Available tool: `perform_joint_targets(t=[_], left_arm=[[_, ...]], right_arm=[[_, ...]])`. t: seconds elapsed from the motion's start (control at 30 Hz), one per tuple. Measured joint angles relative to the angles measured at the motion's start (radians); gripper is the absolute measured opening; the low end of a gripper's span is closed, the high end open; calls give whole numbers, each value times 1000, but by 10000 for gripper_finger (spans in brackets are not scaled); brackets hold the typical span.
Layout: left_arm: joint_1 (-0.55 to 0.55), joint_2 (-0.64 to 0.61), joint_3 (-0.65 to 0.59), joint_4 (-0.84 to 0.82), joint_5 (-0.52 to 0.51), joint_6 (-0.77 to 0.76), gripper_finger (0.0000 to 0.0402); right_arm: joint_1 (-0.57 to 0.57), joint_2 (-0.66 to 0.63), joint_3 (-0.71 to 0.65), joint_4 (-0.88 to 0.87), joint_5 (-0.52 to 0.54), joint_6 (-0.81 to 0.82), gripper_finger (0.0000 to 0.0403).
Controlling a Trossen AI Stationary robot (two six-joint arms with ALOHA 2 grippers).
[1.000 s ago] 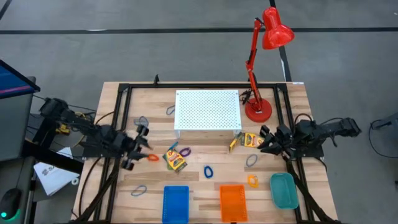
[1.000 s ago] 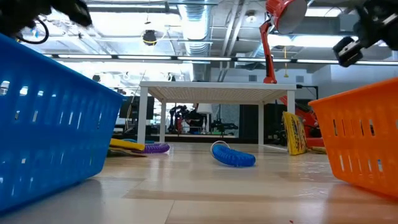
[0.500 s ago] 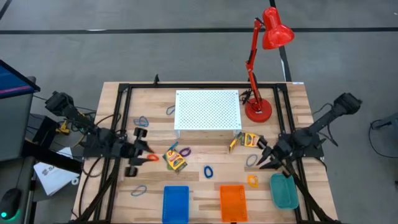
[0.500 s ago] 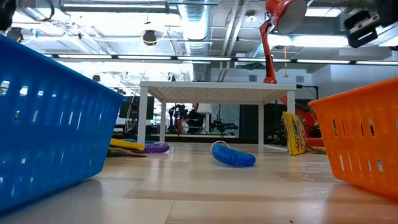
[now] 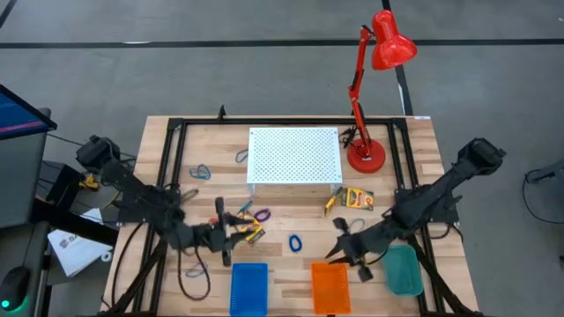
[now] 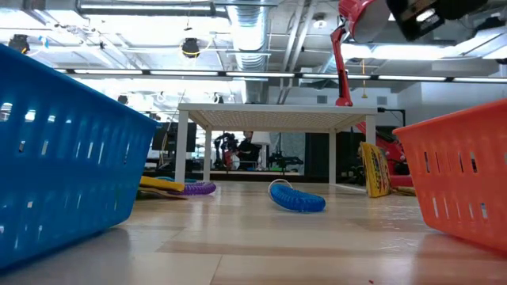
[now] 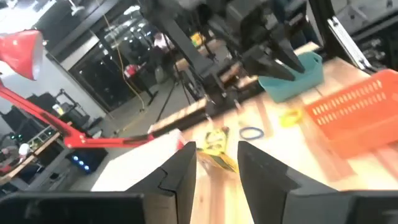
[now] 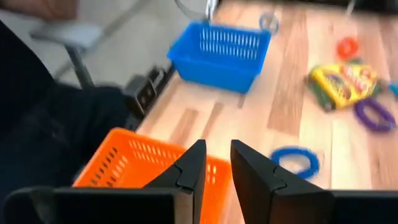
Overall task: Pick & Place Office Desk Supplies
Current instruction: Put the yellow crayon box into the green bin
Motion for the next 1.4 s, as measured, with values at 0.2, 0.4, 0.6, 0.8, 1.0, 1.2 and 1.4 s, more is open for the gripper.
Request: perform_joint_targets(t=[0.2, 0.4, 0.6, 0.8, 1.0, 1.2, 1.4], left_arm=[[-120, 64, 2, 9, -148, -61, 138], [-159, 102, 2, 17, -172, -99, 153], [-146, 103, 2, -5, -167, -109, 157], [-138, 100, 1, -21, -167, -101, 155], [-131, 100, -1, -17, -167, -100, 154], [-126, 100, -29, -10, -166, -108, 154], [-115, 100, -32, -8, -140, -135, 154]], right_arm=[[1, 122, 204, -263, 37, -87, 72], [-6, 247, 378, -588, 99, -255, 72], [-4, 372, 516, -823, 185, -425, 72], [0, 500, 635, -1002, 346, -501, 112], [-5, 597, 735, -1209, 457, -548, 213], [-55, 600, 752, -1244, 407, -516, 263], [-128, 597, 752, -1246, 341, -506, 265]])
